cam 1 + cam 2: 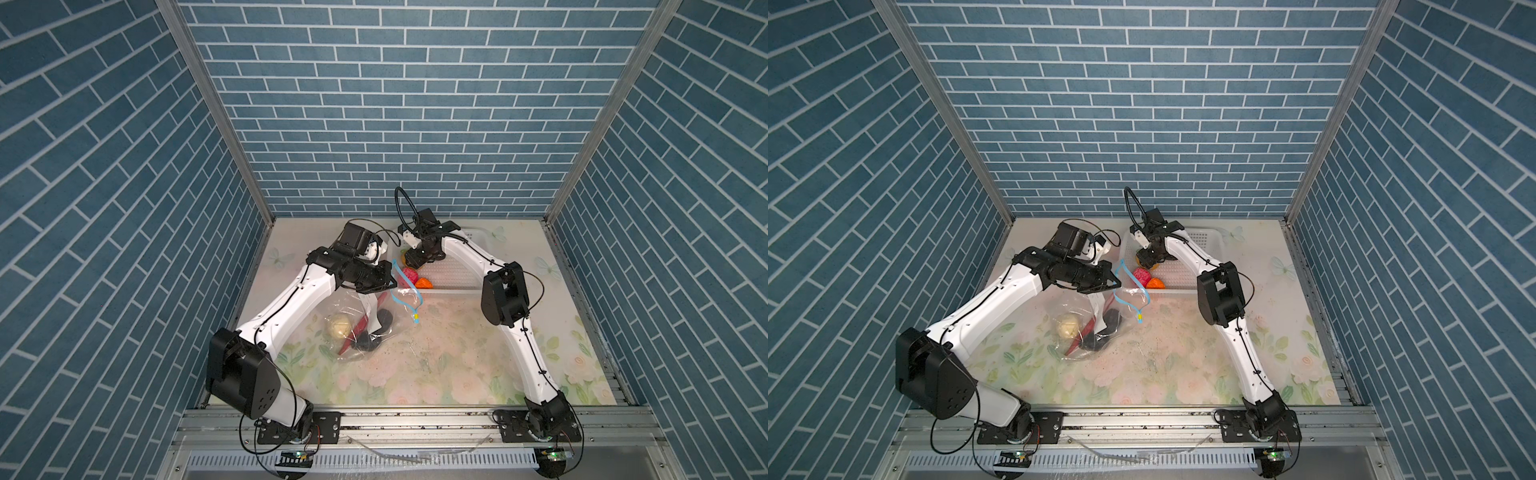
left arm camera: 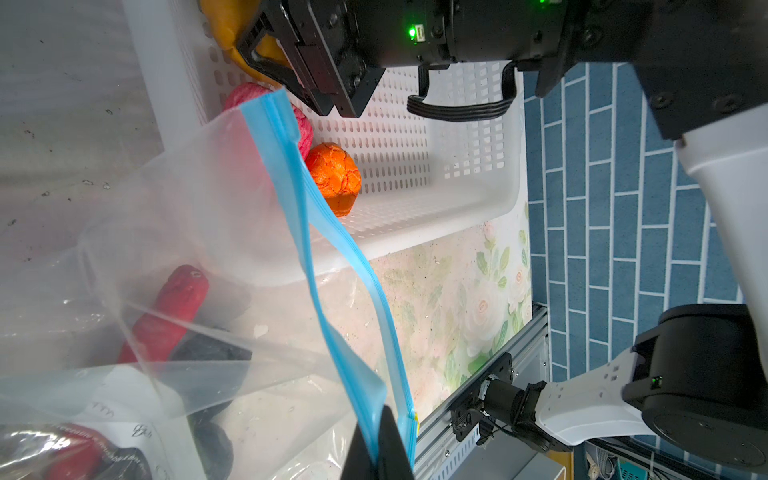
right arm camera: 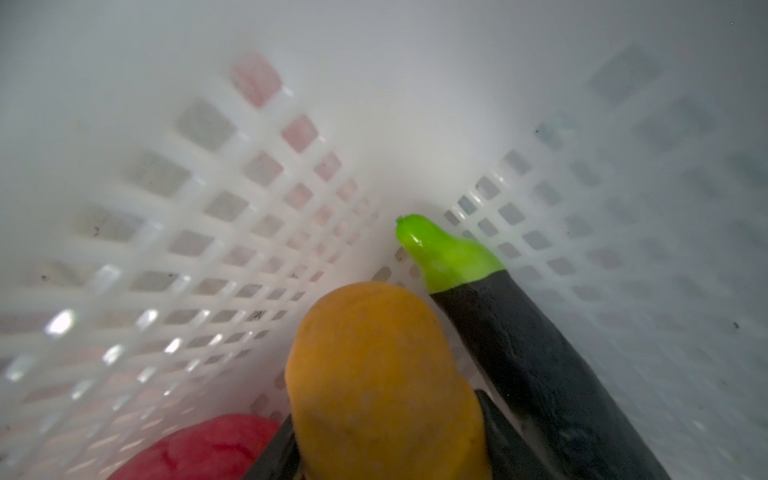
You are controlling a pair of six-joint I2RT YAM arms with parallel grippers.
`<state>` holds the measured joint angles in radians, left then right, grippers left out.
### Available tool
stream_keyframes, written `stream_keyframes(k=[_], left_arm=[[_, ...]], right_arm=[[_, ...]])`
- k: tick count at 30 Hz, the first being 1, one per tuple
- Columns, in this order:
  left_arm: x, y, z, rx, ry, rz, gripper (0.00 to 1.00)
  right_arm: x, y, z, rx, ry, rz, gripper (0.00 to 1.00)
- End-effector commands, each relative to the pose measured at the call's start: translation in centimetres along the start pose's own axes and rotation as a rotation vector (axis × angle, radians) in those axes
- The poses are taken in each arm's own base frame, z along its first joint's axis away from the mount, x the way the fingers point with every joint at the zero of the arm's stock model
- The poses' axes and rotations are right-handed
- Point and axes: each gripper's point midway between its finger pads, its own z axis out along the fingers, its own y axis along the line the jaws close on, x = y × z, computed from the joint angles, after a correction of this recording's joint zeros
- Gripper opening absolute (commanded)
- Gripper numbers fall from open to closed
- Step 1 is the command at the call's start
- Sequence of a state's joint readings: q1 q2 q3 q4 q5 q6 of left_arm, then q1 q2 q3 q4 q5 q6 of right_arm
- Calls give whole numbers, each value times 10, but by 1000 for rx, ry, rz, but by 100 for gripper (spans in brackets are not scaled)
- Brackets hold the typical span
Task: Place the food in the zip-top bag and seal the zipper
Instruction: 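Lower the right gripper onto the yellow squash and close on it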
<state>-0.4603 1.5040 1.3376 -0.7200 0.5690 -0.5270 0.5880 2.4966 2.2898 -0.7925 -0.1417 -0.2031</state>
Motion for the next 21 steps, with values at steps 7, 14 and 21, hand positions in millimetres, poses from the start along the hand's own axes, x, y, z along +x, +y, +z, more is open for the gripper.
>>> stream_keyframes(k=[7,14,21], left_arm=[[2,3,-3,1,-12,4,0],[2,3,-4,4,-14,5,0],[2,2,-4,11,-16,8,0]], right_arm=[[-13,-1,-32,-11,-52,120,54],[-13,-2,-48,-7,-61,220,52],[-11,4,-64,-33,-92,331,52]])
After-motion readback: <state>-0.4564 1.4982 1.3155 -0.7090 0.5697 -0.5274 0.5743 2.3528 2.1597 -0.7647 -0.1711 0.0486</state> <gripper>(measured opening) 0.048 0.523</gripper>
